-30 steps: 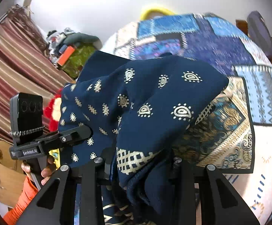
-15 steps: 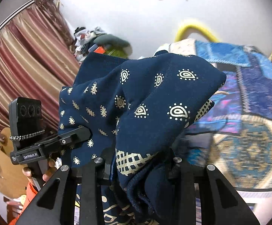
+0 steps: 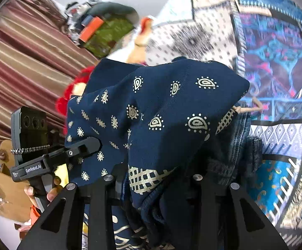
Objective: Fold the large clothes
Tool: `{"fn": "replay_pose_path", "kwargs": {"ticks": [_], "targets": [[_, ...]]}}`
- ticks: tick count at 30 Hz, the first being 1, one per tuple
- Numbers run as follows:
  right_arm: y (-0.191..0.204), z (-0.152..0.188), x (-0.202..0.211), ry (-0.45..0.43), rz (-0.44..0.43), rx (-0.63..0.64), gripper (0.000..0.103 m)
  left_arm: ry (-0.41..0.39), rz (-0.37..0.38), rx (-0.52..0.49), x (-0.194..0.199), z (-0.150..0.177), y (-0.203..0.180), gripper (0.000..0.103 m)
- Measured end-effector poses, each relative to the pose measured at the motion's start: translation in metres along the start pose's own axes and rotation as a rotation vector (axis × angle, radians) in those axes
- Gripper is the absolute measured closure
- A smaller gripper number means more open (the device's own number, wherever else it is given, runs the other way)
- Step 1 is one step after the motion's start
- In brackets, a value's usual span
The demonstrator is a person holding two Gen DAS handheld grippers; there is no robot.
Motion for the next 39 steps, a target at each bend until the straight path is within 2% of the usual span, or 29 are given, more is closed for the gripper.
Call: {"fn": "replay_pose_path", "kwargs": {"ticks": [3,6,8,10,13,16,17,19,20,22,24,28,33,36,39], "targets": [[-0.01,0.003,0.003,0.002,-0.026,-0.012,0.061,0.011,-0.013,-0.029,-0.001,-0.002,0.001,0.039],[-0.012,0.005,0.017,0.015,-0.016,0.007,0.058,-0.016,-0.091,-0.098,0.007,0.003,-0.008,0.038],[-0.008,0.008,0.032,0.01,0.032,0.043,0.058,-0.063,-0.159,-0.168,0.018,0.009,-0.017,0.038],[0.0,0.011,0.052,-0.017,0.128,0.11,0.058,-0.127,-0.225,-0.241,0.034,0.016,-0.028,0.038],[0.02,0.017,0.08,-0.077,0.236,0.208,0.058,-0.178,-0.233,-0.303,0.054,0.032,-0.044,0.038],[0.047,0.022,0.096,-0.137,0.273,0.294,0.056,-0.209,-0.248,-0.365,0.064,0.052,-0.056,0.036],[0.054,0.023,0.097,-0.147,0.278,0.313,0.053,-0.214,-0.259,-0.381,0.063,0.058,-0.059,0.034],[0.072,0.031,0.094,-0.167,0.284,0.359,0.027,-0.205,-0.29,-0.405,0.056,0.07,-0.06,0.03],[0.078,0.036,0.091,-0.173,0.282,0.373,0.023,-0.187,-0.316,-0.422,0.049,0.078,-0.059,0.03],[0.088,0.048,0.077,-0.154,0.276,0.403,0.023,-0.151,-0.379,-0.456,0.037,0.091,-0.051,0.029],[0.089,0.059,0.06,-0.1,0.284,0.419,0.023,-0.175,-0.442,-0.498,0.034,0.103,-0.046,0.025],[0.066,0.083,0.04,0.002,0.334,0.399,0.023,-0.169,-0.467,-0.498,0.041,0.122,-0.033,0.025],[0.034,0.11,0.059,0.058,0.42,0.37,0.023,-0.159,-0.512,-0.446,0.053,0.141,-0.015,0.025],[0.032,0.122,0.083,0.039,0.442,0.356,0.023,-0.186,-0.513,-0.418,0.071,0.153,-0.019,0.025],[0.048,0.126,0.125,-0.051,0.448,0.344,0.023,-0.255,-0.479,-0.399,0.102,0.161,-0.04,0.025]]}}
Point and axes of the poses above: each gripper's, at about its wrist camera, not at the fingertips, and x roughly against the way its jaws point, y to its left, z to its underside, the point moved 5 cm from there along -x, roughly the way its jaws point, and after that the axes turned 11 degrees about x, right-handed, at the moved point
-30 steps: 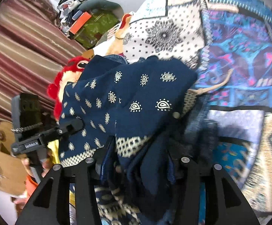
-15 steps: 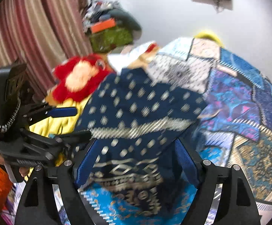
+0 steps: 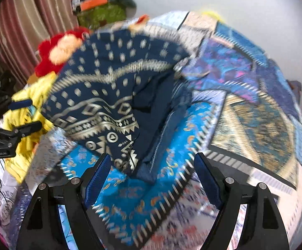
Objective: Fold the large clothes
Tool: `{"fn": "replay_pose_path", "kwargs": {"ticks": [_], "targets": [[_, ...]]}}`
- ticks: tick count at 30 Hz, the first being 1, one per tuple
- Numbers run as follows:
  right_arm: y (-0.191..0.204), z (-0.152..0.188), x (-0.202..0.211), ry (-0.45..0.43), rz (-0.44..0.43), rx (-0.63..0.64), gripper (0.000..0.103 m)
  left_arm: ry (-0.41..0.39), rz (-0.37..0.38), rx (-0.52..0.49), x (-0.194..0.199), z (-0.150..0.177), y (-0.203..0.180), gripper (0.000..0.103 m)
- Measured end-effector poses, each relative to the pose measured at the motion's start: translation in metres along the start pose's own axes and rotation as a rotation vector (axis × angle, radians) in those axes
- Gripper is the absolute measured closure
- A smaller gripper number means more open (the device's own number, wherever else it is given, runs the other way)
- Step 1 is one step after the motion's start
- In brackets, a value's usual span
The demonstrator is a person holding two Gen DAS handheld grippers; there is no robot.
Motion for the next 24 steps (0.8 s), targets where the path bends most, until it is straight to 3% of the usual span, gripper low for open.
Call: {"fn": "replay_pose_path", "kwargs": {"ticks": [8,13,18,24], "targets": [[0.025,-0.022,0.159,-0.357,0.027,-0.071,0.023,-0.324,0.109,0.05,0.156,-0.026,-0.034,0.025],[0.062,-0.02,0.245,-0.554,0.061,-0.066,0.023,-0.515,0.174,0.072,0.246,-0.018,-0.053,0.025],[0.102,0.001,0.315,-0.717,0.114,-0.042,0.023,-0.655,0.157,0.063,0.304,0.005,-0.067,0.025],[0.134,0.025,0.346,-0.799,0.131,-0.055,0.023,-0.747,0.14,0.07,0.34,0.034,-0.078,0.025]]}}
Point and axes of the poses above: each gripper's, at about its wrist camera, not at the fingertips, and x roughly against the way its jaws point, y to its left, z to its underside, the point moved 5 cm from there along -x, roughly the way its jaws point, and after that the axes turned 11 degrees about x, right-handed, at the moved point
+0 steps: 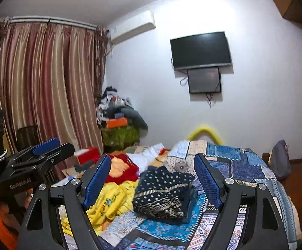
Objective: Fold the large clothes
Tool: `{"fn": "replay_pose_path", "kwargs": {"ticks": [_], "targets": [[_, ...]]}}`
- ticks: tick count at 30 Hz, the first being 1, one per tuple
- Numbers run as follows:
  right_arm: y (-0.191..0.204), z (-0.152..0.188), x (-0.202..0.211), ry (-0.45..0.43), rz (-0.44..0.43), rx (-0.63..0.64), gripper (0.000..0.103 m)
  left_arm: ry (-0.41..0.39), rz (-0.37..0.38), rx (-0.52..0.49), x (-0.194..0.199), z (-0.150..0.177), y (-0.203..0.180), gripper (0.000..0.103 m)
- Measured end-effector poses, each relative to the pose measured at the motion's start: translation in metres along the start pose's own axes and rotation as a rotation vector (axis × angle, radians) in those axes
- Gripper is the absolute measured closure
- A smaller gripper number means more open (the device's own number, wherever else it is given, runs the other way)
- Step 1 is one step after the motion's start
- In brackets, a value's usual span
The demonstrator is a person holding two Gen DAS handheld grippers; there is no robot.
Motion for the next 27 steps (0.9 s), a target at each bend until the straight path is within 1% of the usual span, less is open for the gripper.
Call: {"fn": "replay_pose_path", "kwargs": {"ticks": [3,5,6,8,10,14,16,19,22,27], "targets": [[0.009,0.004,0.009,-0.008,0.048,0.012,0.023,-0.002,-0.015,-0.01,0.006,0.006,-0.005,0.024],[0.013,0.008,0.012,0.005,0.052,0.012,0.023,-0.007,-0.024,-0.002,0.007,0.008,-0.003,0.018],[0.013,0.01,0.014,0.009,0.059,0.009,0.022,-0.009,-0.03,0.004,0.008,0.01,-0.002,0.014],[0.014,0.013,0.018,0.014,0.077,0.005,0.018,-0.013,-0.038,0.009,0.008,0.011,-0.002,0.011],[0.013,0.015,0.019,0.019,0.093,-0.008,0.007,-0.009,-0.036,0.009,0.007,0.013,-0.001,0.009],[0.008,0.019,0.022,0.02,0.129,-0.03,0.0,0.005,-0.038,0.017,0.002,0.016,0.0,0.007],[0.005,0.022,0.024,0.018,0.165,-0.03,0.0,0.006,-0.048,0.01,0.001,0.019,-0.001,0.007],[0.001,0.023,0.022,0.027,0.195,-0.012,0.0,0.018,-0.055,0.005,-0.001,0.023,0.0,0.006],[-0.001,0.027,0.021,0.046,0.203,-0.003,0.0,0.023,-0.06,-0.001,-0.003,0.026,-0.001,0.006],[-0.004,0.031,0.019,0.057,0.197,-0.022,0.0,0.028,-0.068,-0.009,-0.007,0.031,-0.003,0.005]]}}
Point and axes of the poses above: each gripper's, at about its wrist camera, not at the fingertips, and x roughly against the way its jaws point, y to its left, z to its underside, the point moved 5 cm from there along -x, roughly the way its jaws point, and after that the axes turned 11 degrees about x, right-handed, at the moved point
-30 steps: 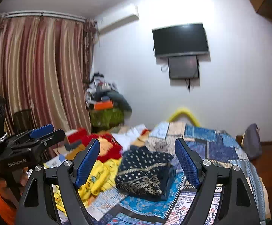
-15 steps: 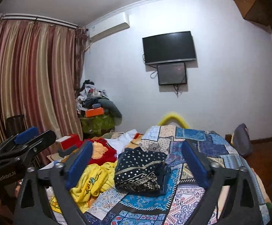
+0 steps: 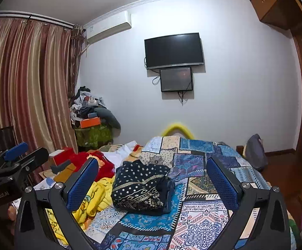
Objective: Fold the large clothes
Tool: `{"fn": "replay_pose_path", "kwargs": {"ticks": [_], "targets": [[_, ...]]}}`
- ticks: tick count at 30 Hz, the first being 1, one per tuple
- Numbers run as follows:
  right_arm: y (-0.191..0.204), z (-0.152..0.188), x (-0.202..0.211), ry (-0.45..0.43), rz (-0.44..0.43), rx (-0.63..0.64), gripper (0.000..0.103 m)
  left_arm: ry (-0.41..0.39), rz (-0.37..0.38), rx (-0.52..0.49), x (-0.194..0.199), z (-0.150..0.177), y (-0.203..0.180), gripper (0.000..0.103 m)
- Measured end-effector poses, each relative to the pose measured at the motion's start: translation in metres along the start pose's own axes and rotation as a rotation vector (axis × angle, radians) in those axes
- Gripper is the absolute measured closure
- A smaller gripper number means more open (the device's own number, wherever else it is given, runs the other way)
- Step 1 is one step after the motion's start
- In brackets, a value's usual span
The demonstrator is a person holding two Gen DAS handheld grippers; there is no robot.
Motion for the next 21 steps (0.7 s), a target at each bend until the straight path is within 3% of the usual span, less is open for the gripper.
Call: {"fn": "replay_pose_path", "kwargs": {"ticks": [21], "targets": [[-0.0033,0.0004,0.0018,0.003,0.005,0.002,0.0,0.003,0.018,-0.02,-0.0031,0.0041,0.0011,0.003]]}}
Point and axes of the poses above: each gripper's, at about its wrist camera, not at the fingertips, and x roughly against the way its jaws point, y to its left, z to its underside, the point moved 5 cm from there along -x, roughly the way its jaws point, and after that the axes turned 11 degrees about x, right-handed, at the moved point
